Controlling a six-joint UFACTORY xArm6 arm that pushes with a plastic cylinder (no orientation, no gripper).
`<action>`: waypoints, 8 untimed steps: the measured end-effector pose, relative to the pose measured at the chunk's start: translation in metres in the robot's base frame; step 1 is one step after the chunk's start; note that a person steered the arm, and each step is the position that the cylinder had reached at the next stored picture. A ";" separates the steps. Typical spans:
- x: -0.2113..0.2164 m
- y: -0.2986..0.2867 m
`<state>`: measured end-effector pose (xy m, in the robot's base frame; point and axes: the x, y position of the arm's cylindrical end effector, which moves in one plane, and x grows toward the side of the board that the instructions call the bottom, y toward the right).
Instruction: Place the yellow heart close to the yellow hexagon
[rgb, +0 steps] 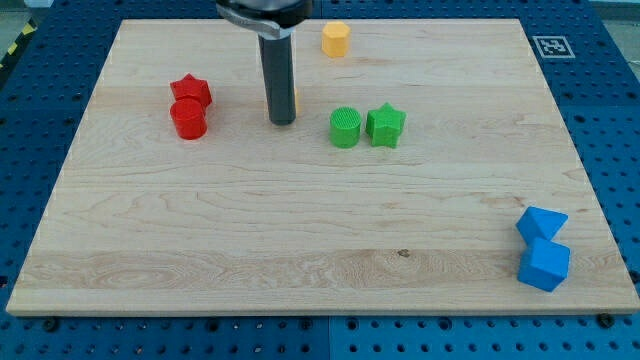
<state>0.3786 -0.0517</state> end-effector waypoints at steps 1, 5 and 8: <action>-0.029 0.000; -0.056 0.000; -0.061 -0.011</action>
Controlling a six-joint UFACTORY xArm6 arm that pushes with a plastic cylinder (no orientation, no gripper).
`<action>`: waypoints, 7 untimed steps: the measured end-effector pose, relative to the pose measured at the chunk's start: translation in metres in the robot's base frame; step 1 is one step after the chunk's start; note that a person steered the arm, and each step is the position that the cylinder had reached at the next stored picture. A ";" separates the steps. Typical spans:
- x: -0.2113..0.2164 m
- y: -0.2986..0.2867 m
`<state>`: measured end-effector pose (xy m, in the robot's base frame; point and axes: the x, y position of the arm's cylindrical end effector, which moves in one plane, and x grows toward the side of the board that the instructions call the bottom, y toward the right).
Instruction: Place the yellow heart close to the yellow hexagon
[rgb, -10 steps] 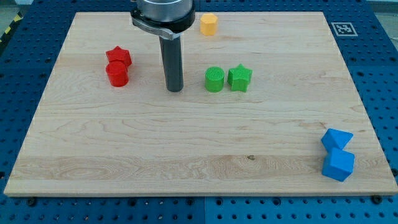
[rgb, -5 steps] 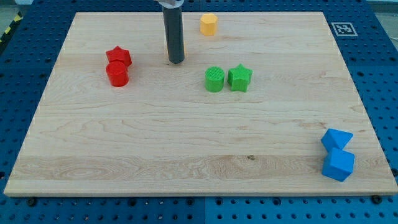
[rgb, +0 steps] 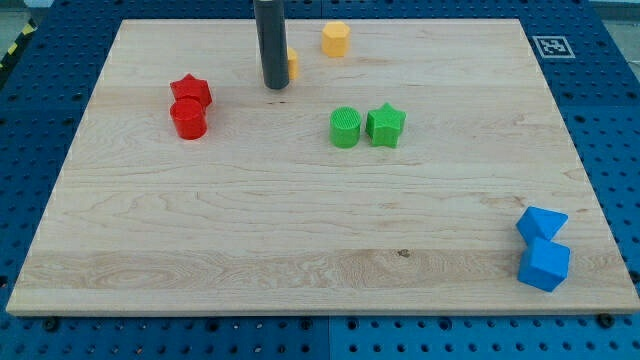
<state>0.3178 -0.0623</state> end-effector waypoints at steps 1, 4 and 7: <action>-0.010 0.000; -0.021 -0.020; -0.052 0.000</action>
